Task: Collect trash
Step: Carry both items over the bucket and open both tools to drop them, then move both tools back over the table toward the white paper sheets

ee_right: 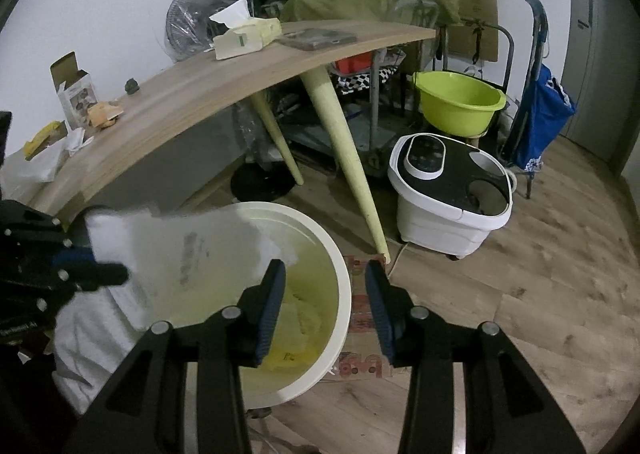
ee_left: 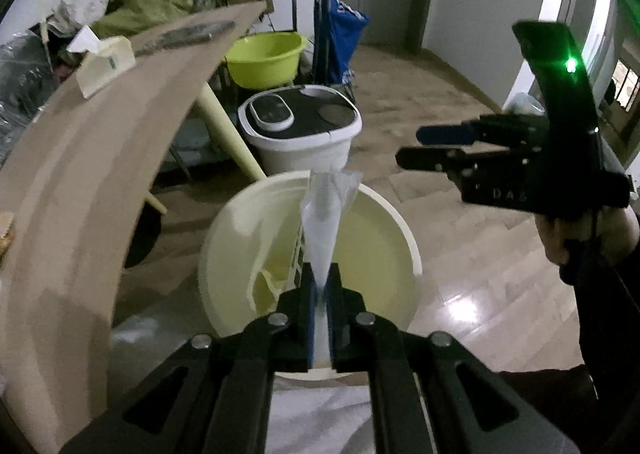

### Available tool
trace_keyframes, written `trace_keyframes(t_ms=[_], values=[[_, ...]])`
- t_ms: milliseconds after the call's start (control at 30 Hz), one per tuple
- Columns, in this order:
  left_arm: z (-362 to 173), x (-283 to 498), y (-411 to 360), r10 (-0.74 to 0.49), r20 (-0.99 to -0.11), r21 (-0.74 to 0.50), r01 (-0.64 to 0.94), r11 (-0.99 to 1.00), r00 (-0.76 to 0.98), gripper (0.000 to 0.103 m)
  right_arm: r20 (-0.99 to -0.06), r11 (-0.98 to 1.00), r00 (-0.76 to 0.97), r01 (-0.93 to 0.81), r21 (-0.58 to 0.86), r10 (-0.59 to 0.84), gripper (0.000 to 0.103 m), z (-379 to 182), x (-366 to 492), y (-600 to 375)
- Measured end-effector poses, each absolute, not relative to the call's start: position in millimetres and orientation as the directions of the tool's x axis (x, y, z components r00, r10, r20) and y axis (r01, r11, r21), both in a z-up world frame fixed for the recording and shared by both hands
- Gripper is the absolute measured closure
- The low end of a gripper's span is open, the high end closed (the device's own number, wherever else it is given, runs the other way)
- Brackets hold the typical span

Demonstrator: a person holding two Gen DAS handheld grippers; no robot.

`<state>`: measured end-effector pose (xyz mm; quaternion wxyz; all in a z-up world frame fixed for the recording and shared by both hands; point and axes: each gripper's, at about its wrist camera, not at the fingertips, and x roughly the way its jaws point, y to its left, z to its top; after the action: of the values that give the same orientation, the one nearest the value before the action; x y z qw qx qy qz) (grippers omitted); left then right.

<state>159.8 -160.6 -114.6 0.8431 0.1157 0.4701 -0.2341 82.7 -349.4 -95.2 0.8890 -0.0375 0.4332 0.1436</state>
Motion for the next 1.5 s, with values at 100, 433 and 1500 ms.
trace_keyframes(t_ms=[100,433,1500], values=[[-114.7,165.0,-159.0,-0.295,-0.847,-0.038,0.502,0.864,0.442,0.065,-0.78,0.956,0.585,-0.289,0.055,0.222,0.064,-94.1,83.2,-347.7],[-101.4,156.4,-145.5,-0.31,-0.814,-0.048,0.476,0.878,0.491,0.061,-0.774,0.942,0.587,-0.335,0.035,0.238,0.064,-83.4,87.1,-329.5],[-49.8,109.7,-2.1,-0.162,-0.678,-0.074,0.153,0.986,0.717,0.061,-0.697,0.787,0.564,-0.617,0.0,0.443,0.064,-35.6,108.8,-182.1]])
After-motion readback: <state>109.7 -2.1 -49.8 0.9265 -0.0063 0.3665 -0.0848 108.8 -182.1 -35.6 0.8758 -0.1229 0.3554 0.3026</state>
